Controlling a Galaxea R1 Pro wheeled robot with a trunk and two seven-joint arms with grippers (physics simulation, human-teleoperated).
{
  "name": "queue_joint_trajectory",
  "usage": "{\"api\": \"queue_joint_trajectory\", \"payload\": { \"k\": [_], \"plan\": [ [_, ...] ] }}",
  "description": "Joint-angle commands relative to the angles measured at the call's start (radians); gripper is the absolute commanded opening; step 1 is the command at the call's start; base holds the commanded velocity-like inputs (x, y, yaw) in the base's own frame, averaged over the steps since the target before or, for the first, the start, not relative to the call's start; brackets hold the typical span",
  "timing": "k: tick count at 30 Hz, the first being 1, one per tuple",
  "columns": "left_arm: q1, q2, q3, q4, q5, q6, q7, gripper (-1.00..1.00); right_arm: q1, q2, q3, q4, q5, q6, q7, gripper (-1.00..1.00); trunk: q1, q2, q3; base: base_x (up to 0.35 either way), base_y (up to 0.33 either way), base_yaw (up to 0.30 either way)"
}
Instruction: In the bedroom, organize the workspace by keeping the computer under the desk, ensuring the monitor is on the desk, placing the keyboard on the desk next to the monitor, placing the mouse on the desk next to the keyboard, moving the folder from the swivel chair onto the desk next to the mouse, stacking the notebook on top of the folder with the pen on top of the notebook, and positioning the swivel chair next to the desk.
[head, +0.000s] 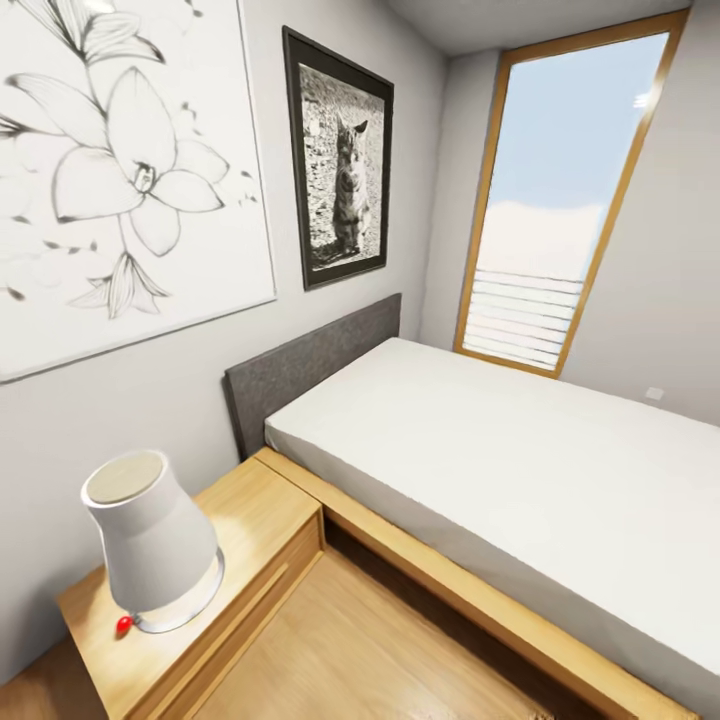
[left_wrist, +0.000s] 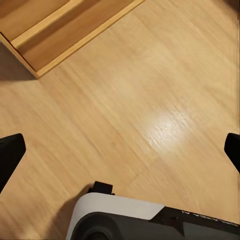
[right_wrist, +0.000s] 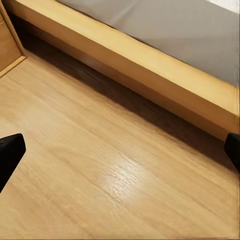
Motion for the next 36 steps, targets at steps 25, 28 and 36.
{"api": "queue_joint_trajectory", "payload": {
  "k": [25,28,36],
  "plan": [
    [0.000,0.000,0.001,0.001,0.003,-0.002,-0.001,1.00,-0.001,0.001,-0.003,0.001,0.006,-0.004,-0.003,1.00,0.000,-0.001,-0.001,0.000,0.000,-0.300],
    [0.000,0.000,0.001,0.001,0.003,-0.002,-0.001,1.00,-0.001,0.000,-0.003,0.001,0.006,-0.004,-0.003,1.00,0.000,-0.001,-0.001,0.000,0.000,-0.300],
    [0.000,0.000,0.001,0.002,0.003,-0.002,-0.001,1.00,-0.001,0.000,-0.003,0.000,0.006,-0.004,-0.003,1.00,0.000,-0.001,-0.001,0.000,0.000,-0.300]
  ]
}}
